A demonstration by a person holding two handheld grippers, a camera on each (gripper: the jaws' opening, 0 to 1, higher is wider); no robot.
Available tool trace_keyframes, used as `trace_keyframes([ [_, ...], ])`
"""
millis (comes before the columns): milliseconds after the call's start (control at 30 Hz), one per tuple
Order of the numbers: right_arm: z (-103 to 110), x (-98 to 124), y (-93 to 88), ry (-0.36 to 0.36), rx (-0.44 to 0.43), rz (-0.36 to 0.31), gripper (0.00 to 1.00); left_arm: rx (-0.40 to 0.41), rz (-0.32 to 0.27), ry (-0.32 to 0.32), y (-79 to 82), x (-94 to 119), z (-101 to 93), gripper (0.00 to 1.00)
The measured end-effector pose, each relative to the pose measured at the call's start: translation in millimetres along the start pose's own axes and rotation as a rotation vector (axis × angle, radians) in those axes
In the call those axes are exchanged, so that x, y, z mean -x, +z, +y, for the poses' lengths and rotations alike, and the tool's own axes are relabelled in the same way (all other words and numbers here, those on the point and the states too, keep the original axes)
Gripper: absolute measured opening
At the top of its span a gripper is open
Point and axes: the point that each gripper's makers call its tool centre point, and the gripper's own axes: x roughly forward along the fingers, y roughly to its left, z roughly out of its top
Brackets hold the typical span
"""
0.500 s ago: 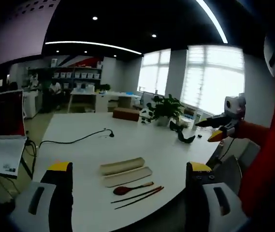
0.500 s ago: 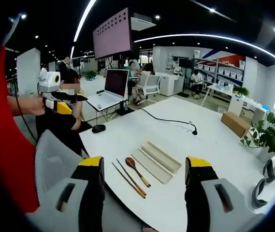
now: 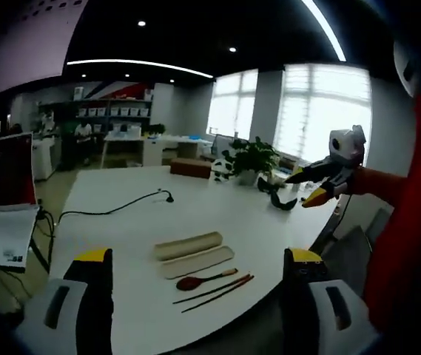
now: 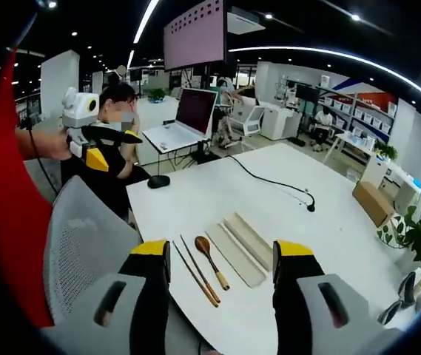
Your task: Arrange the utensils inside the cutlery case until each visible utensil rests in its matching compartment.
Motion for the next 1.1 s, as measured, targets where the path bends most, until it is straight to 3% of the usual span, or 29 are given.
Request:
trace_keyframes([
  [100, -0.6, -9.4, -0.5, 0.017, 0.003, 0.005, 0.47, -0.074, 0.049, -0.005, -4.3, 3.7, 5.8, 0.87],
  [200, 0.4, -17.5, 2.6, 0.048, 0.028, 0.015, 0.47, -0.064, 0.058, -0.030, -3.2, 4.7, 4.3, 0.92],
  [400, -3.4, -26.6, 8.5, 0.055, 0.074, 0.028, 0.40, -0.026, 0.049, -0.053, -4.2, 9.0, -1.7, 0.89],
  [567, 3.3, -38.2, -4.8, 0.090, 0.104, 0.086, 0.36, -0.068, 0.094, -0.028, -15.0, 14.5, -0.6, 0.85],
  [667, 5.9, -44.9, -11.8, 0.095, 0.143, 0.094, 0.35, -0.052, 0.089, -0.019, -15.1, 17.6, 0.5, 0.85],
  [733, -3.8, -48.4, -13.9, 0.038, 0.156, 0.097, 0.45, -0.043, 0.080, -0.027, -11.7, 17.8, -1.9, 0.85],
  [767, 0.9, -51.3, -15.9, 0.061, 0.170, 0.098, 0.47, -0.046, 0.081, -0.031, -10.5, 17.8, -3.2, 0.85],
  [867, 2.1, -54.5, -24.7, 0.079, 0.190, 0.140, 0.32, -0.049, 0.065, -0.020, -3.4, 18.9, -2.8, 0.92],
  [933, 3.1, -56.8, -25.4, 0.083, 0.188, 0.140, 0.31, -0.052, 0.049, 0.021, -0.6, 20.8, 3.9, 0.99],
  [1100, 12.8, -67.5, -29.9, 0.144, 0.152, 0.128, 0.29, -0.044, 0.051, 0.034, -6.9, 27.9, 0.7, 0.93],
])
